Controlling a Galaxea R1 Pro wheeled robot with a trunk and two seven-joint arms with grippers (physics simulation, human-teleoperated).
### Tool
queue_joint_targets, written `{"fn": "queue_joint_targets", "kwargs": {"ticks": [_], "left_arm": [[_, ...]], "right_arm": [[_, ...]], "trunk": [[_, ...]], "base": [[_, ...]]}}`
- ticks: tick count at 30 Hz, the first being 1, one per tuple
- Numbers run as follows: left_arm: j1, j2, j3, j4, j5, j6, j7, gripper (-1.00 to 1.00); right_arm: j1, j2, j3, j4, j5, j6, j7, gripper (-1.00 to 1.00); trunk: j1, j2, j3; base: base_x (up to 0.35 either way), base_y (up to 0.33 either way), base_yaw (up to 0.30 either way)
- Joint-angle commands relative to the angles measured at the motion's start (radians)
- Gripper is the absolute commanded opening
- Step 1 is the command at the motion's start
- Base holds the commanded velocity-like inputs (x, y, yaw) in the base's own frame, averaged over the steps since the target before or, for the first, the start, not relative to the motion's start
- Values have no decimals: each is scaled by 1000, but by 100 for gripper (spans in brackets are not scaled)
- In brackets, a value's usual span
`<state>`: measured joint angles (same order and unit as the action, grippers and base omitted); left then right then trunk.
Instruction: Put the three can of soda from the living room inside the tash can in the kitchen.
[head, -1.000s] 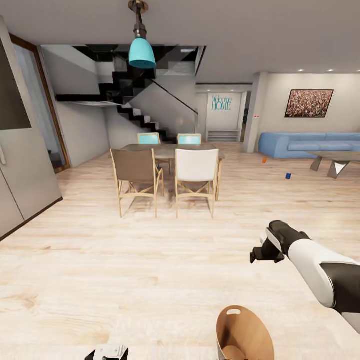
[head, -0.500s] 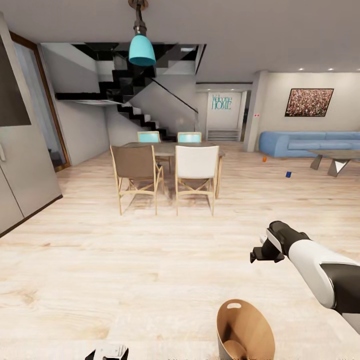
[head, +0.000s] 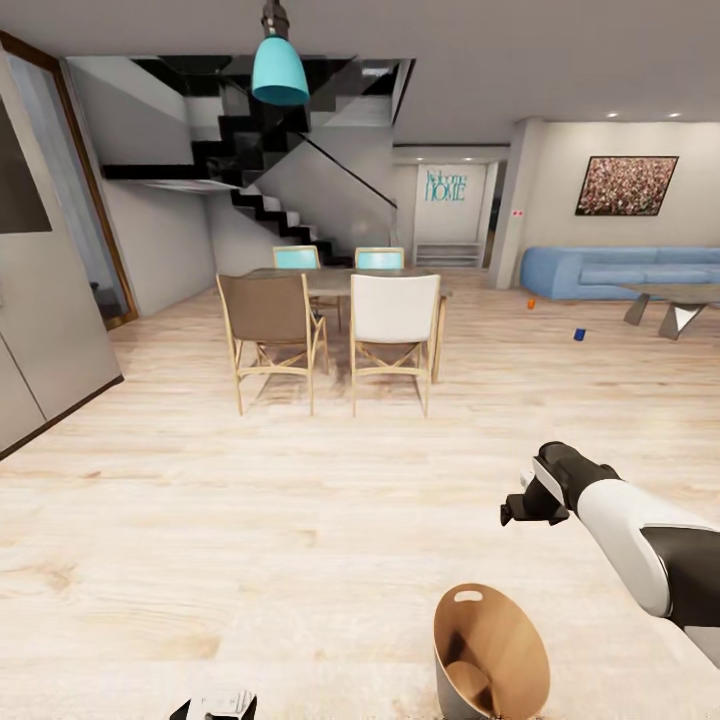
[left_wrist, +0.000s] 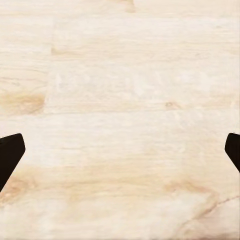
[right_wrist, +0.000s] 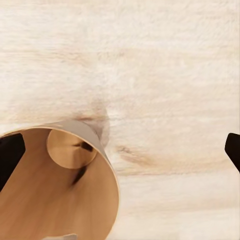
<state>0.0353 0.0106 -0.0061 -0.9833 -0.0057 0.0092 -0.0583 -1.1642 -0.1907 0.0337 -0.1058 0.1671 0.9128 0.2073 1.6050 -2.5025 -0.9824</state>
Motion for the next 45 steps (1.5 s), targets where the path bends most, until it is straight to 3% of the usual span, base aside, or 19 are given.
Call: {"fn": "queue_joint_targets", "kwargs": {"ticks": [1, 45], "left_arm": [[0, 0, 0, 0, 0, 0, 0, 100], [0, 0, 0, -2, 0, 0, 0, 100]], "right_arm": [[0, 0, 0, 0, 0, 0, 0, 100], [1, -3, 1, 0, 2, 0, -4, 100]], "trunk": [[0, 0, -4], [20, -11, -174]], "base": [[0, 0, 0], [0, 0, 0]]}}
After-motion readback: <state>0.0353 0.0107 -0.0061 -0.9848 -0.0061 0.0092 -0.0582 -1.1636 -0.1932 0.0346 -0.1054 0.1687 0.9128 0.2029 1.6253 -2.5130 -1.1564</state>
